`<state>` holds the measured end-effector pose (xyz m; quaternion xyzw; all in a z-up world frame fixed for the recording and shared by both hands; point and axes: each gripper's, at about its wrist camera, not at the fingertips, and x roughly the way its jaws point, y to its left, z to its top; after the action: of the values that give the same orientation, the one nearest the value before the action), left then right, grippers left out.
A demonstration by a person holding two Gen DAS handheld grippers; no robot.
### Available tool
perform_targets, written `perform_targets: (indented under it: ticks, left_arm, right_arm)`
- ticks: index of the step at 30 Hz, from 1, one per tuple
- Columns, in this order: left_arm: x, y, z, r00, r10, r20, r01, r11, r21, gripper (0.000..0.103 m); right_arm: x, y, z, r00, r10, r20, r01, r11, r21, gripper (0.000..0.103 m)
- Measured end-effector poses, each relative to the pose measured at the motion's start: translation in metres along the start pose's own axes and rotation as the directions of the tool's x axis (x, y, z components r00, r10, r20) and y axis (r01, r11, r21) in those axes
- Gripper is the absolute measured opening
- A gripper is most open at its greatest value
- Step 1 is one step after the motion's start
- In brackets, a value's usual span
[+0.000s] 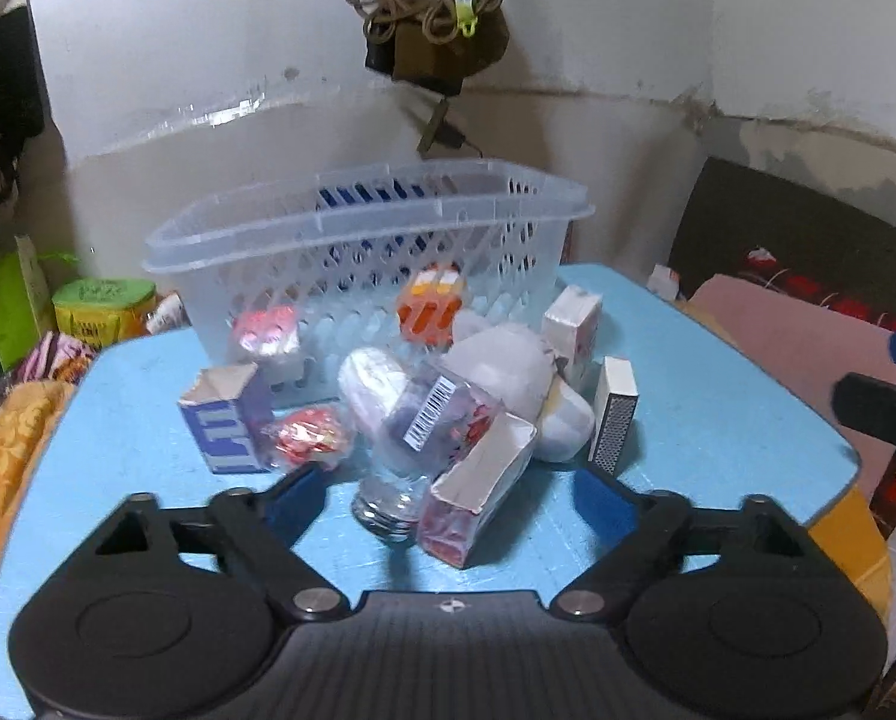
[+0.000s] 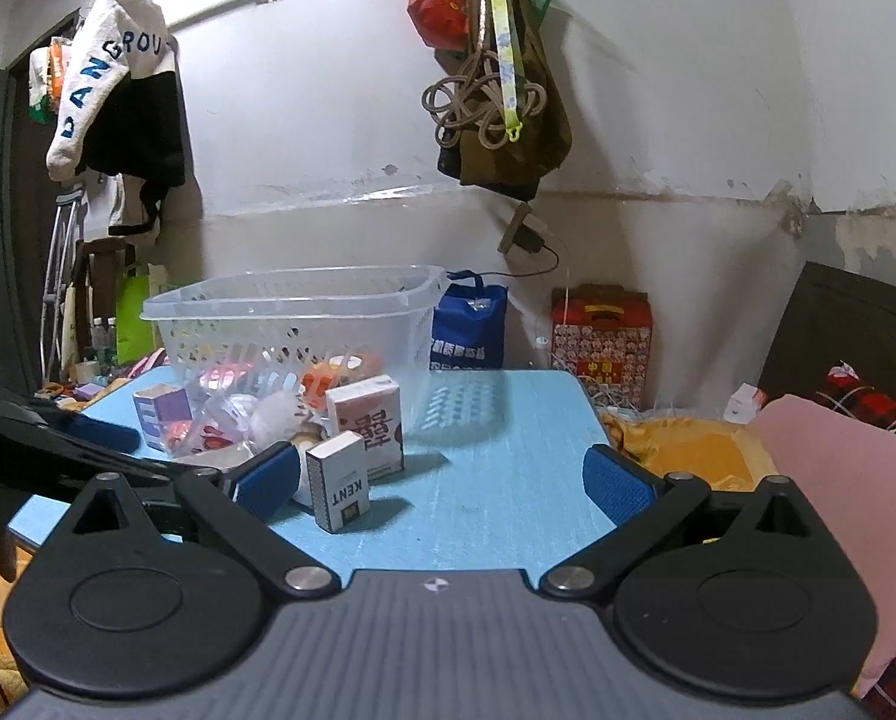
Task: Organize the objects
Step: 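Grasp the white-and-red carton with the left tool while the right tool grasps the KENT box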
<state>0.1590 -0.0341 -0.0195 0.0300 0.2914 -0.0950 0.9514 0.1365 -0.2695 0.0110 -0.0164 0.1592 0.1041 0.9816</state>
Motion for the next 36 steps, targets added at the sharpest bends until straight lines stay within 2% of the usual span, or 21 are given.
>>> perform_targets:
  ticks: [5, 8, 9, 11, 18, 21, 24, 30, 33, 36]
  left_arm:
    - [0.015, -0.002, -0.003, 0.999, -0.001, -0.041, 0.000, 1.000, -0.011, 0.068]
    - [0.017, -0.003, -0.004, 0.999, 0.031, -0.032, -0.030, 0.999, 0.013, 0.053]
    - [0.017, -0.002, -0.003, 0.999, 0.024, -0.031, -0.024, 1.000, 0.006, 0.044]
    - [0.015, 0.001, -0.002, 1.000, 0.014, -0.022, -0.014, 1.000, -0.003, 0.040]
    - [0.005, 0.007, -0.005, 1.000, 0.001, 0.005, -0.001, 1.000, 0.022, 0.036]
    - [0.002, 0.013, -0.007, 1.000, -0.011, 0.008, 0.011, 1.000, 0.016, 0.036]
    - [-0.003, 0.021, -0.009, 1.000, -0.009, 0.010, 0.009, 1.000, 0.005, 0.036]
    - [-0.008, 0.042, -0.018, 0.999, 0.033, -0.001, -0.033, 0.999, 0.003, 0.037]
    - [-0.006, 0.052, -0.023, 0.999, 0.039, -0.012, -0.039, 0.999, -0.006, 0.039]
    - [-0.003, 0.057, -0.026, 0.999, 0.040, -0.027, -0.041, 0.999, -0.011, 0.040]
  right_arm:
    - [0.003, -0.002, 0.000, 1.000, -0.001, -0.019, 0.002, 1.000, 0.014, 0.103]
    - [0.005, -0.002, 0.001, 1.000, -0.004, -0.031, 0.004, 1.000, 0.014, 0.103]
    - [0.005, -0.001, 0.001, 0.999, -0.004, -0.034, 0.005, 1.000, 0.014, 0.103]
    - [0.005, 0.000, 0.001, 0.999, -0.003, -0.038, 0.003, 1.000, 0.015, 0.103]
    - [0.015, 0.011, 0.001, 0.998, 0.007, -0.066, -0.008, 1.000, -0.011, 0.103]
    - [0.033, 0.018, 0.000, 0.996, 0.016, -0.086, -0.022, 0.998, -0.064, 0.103]
    - [0.062, 0.024, -0.004, 0.989, 0.024, -0.149, -0.036, 0.996, -0.080, 0.103]
    - [0.099, 0.037, -0.011, 0.981, 0.051, -0.188, -0.074, 0.990, -0.119, 0.102]
    - [0.106, 0.045, -0.012, 0.981, 0.064, -0.183, -0.093, 0.984, -0.152, 0.096]
    - [0.109, 0.050, -0.012, 0.980, 0.080, -0.183, -0.115, 0.975, -0.189, 0.082]
